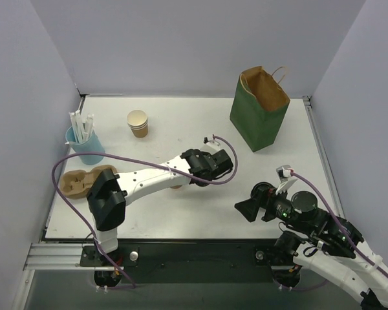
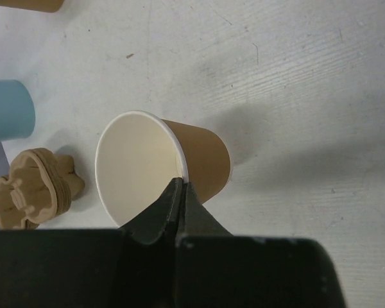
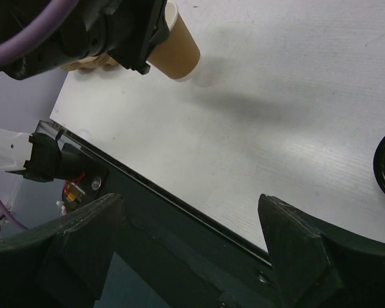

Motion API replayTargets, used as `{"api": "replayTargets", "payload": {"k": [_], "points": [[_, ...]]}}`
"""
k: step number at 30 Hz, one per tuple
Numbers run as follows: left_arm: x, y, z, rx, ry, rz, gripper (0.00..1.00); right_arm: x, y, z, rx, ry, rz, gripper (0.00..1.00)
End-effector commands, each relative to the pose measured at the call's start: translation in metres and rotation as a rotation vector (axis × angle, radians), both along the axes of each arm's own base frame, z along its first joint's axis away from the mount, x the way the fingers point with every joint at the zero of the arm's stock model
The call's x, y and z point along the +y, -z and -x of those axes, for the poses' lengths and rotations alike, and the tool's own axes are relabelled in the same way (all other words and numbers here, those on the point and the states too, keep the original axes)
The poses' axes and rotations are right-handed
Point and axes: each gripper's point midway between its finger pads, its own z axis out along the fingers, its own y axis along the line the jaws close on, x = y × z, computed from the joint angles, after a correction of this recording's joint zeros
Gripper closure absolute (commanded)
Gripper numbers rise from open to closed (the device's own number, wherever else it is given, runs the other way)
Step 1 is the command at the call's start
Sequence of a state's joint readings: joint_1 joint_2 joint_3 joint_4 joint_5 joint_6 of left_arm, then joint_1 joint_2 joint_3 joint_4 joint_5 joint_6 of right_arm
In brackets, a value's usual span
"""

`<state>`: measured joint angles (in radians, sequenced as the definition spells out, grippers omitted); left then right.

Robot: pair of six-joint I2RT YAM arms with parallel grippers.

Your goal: Pack the takeout coffee

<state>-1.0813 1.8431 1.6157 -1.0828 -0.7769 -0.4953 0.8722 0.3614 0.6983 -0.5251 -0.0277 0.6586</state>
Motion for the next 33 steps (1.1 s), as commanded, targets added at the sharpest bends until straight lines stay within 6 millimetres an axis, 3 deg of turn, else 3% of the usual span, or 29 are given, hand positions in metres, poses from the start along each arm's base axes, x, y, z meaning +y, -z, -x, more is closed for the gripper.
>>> {"api": "replayTargets", "payload": {"k": [1,7,13,16,19,21,25,26,28,29,30,32,33], "points": [[-0.024,0.008,0.009,-0.034,-0.039,0.139,1.0,-0.008,0.002,0.004,0.018,0.026,0.002,0.11],[-0.048,0.03,0.018,-0.021,-0.011,0.166,1.0,-0.016,0.004,0.002,0.021,0.059,0.031,0.11],[-0.054,0.044,0.024,0.025,-0.007,0.163,1.0,-0.021,0.001,0.002,0.023,0.083,0.031,0.11],[-0.056,0.042,0.027,0.041,-0.001,0.183,0.86,-0.024,0.0,0.001,0.021,0.099,0.033,0.12],[-0.061,0.03,0.03,0.052,0.016,0.232,0.71,-0.024,0.001,0.0,0.028,0.105,0.039,0.12],[-0.064,0.013,0.032,0.051,0.038,0.281,0.54,-0.023,0.001,-0.001,0.035,0.109,0.042,0.12],[-0.066,-0.017,0.028,0.072,0.069,0.408,0.45,-0.024,0.002,-0.007,0.04,0.137,0.063,0.12],[-0.062,-0.032,0.026,0.074,0.078,0.458,0.42,-0.024,0.002,-0.009,0.043,0.151,0.065,0.13],[-0.057,-0.043,0.019,0.074,0.103,0.523,0.39,-0.027,0.007,-0.015,0.05,0.184,0.101,0.14],[-0.058,-0.061,0.025,0.099,0.148,0.609,0.38,-0.028,0.008,-0.017,0.052,0.196,0.112,0.15],[-0.041,-0.056,0.015,0.106,0.124,0.626,0.37,-0.031,0.013,-0.023,0.058,0.231,0.152,0.16],[-0.03,-0.081,0.011,0.071,0.177,0.72,0.31,-0.036,0.015,-0.029,0.065,0.268,0.197,0.17],[-0.018,-0.079,0.006,0.085,0.172,0.743,0.26,-0.04,0.02,-0.035,0.071,0.305,0.249,0.18]]}}
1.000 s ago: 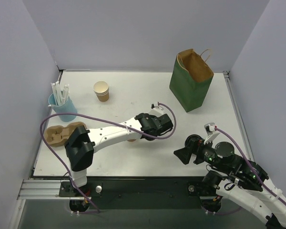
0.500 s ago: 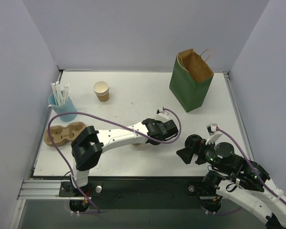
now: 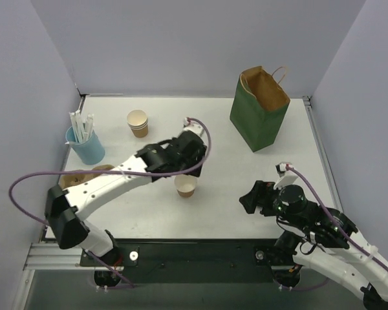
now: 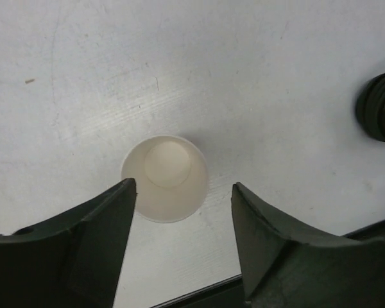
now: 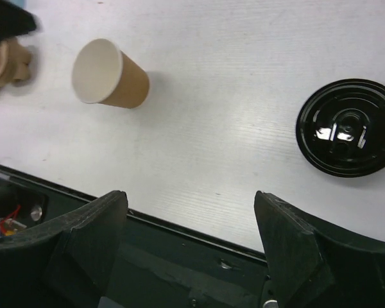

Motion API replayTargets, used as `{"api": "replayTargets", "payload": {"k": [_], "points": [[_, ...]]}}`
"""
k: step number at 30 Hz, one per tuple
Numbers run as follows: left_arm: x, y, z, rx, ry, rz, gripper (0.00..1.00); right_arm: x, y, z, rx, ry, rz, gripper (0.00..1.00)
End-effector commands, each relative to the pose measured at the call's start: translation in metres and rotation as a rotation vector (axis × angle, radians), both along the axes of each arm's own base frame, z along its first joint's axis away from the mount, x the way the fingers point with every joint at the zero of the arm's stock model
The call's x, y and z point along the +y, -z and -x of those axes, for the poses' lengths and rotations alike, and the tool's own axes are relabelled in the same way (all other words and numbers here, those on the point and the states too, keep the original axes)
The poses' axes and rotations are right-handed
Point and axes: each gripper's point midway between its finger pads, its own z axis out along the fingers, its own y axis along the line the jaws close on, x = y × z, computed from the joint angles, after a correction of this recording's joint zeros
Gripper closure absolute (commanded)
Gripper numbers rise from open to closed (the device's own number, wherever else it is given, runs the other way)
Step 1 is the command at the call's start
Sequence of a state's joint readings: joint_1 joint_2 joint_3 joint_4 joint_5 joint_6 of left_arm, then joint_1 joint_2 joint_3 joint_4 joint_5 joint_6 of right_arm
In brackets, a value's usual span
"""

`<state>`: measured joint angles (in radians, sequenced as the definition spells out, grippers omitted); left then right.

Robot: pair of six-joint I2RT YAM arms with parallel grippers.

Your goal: Pack the takeout coffee

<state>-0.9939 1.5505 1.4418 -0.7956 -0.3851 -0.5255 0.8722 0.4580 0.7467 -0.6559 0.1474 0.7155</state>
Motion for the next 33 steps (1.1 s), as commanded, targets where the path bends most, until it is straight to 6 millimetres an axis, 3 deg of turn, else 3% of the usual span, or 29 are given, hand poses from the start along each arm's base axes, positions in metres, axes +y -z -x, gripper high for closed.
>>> {"api": "replayTargets", "payload": {"k": [1,2,6,7,10,11,13,20,24,33], "points": [[0.022,-0.041,-0.012,-0.047,0.092,0.2,0.21,-0.02,0.0,-0.022,-0.003,0.149,0.141,0.19],[0.033,-0.052,-0.01,-0.074,0.096,0.22,0.17,-0.023,0.002,-0.025,0.002,0.17,0.172,0.21],[0.07,-0.053,-0.01,-0.128,0.067,0.196,0.14,-0.035,0.022,-0.041,0.048,0.245,0.352,0.28],[0.078,-0.042,-0.007,-0.117,0.066,0.18,0.13,-0.039,0.026,-0.044,0.062,0.273,0.375,0.3],[0.097,-0.037,-0.005,-0.163,0.016,0.175,0.03,-0.046,0.044,-0.054,0.123,0.299,0.481,0.35],[0.105,-0.025,0.0,-0.164,0.005,0.161,0.03,-0.052,0.049,-0.057,0.143,0.317,0.51,0.4],[0.112,-0.021,-0.003,-0.202,-0.012,0.157,0.03,-0.055,0.06,-0.064,0.17,0.319,0.573,0.45],[0.121,-0.044,0.005,-0.291,0.013,0.235,0.03,-0.046,0.078,-0.084,0.215,0.308,0.603,0.5],[0.123,-0.044,0.01,-0.317,0.034,0.26,0.03,-0.044,0.097,-0.089,0.256,0.301,0.633,0.6],[0.124,-0.046,0.016,-0.33,0.059,0.283,0.03,-0.054,0.129,-0.09,0.347,0.313,0.698,0.66]]}}
